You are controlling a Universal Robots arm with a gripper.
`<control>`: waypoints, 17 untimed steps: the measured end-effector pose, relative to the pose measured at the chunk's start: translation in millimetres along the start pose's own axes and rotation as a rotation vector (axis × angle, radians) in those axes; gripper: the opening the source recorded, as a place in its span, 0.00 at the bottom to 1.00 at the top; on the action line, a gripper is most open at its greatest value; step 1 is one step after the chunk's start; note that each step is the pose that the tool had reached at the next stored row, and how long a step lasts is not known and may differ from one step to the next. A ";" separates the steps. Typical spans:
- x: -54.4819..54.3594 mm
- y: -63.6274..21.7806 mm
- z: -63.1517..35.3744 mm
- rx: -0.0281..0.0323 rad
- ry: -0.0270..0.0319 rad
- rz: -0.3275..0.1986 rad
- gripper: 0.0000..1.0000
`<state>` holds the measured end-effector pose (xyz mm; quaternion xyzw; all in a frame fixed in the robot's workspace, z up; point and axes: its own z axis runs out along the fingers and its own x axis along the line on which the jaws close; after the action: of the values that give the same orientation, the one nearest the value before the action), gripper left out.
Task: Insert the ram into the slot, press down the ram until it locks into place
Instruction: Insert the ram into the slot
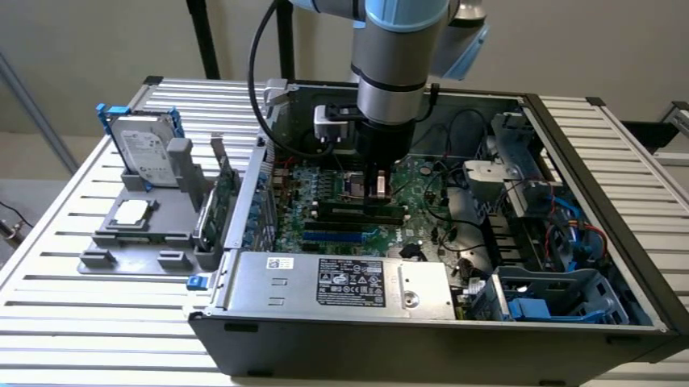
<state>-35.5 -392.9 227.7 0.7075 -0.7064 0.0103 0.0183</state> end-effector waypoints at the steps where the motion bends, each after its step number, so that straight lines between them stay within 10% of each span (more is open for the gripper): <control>1: 0.0 0.0 0.0 -0.0001 0.0005 0.000 0.13; 17: -0.6 0.0 0.8 0.0007 0.0005 0.000 0.13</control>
<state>-35.5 -392.4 226.9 0.7075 -0.7064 0.0108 0.0182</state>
